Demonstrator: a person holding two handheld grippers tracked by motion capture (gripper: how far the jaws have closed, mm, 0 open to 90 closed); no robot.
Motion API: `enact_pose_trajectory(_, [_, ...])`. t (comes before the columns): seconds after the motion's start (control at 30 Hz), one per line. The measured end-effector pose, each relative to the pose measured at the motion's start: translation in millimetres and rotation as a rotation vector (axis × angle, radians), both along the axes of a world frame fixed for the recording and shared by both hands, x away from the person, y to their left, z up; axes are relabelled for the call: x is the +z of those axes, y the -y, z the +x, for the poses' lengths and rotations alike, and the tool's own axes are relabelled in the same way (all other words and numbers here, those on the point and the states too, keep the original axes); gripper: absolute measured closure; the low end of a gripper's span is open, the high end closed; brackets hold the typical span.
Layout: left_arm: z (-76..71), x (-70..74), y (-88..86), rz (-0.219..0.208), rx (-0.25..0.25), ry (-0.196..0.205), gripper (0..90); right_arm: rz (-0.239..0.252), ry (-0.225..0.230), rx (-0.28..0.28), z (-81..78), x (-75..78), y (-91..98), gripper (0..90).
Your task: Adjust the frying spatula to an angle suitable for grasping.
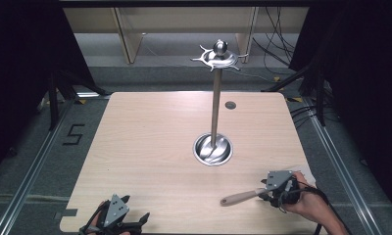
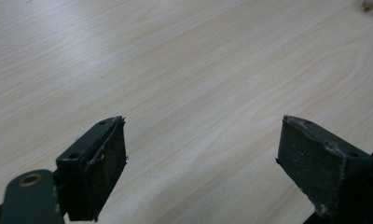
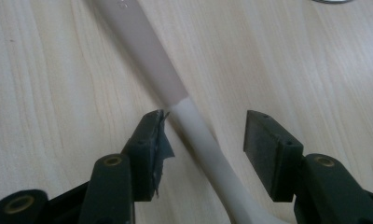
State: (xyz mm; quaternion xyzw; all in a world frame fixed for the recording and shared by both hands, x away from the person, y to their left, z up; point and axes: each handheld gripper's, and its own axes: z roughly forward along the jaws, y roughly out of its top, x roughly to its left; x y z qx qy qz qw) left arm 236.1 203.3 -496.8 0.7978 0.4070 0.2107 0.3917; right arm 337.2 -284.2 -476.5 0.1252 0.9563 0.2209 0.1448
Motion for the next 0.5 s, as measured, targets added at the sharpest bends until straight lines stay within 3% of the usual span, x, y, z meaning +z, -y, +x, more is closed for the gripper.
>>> enact_pose_trajectory(0.27, [-0.4, 0.0, 0.1, -0.004, -0.007, 0.005, 14.8, -0.054, -0.032, 0.075, 8.8, 0.0, -9.0, 55.2])
enact_pose_trajectory(0.5, [-0.2, -0.1, 0.2, -0.006, -0.006, 0.005, 14.8, -0.131, -0.102, 0.152, 16.0, 0.7, -18.2, 60.3])
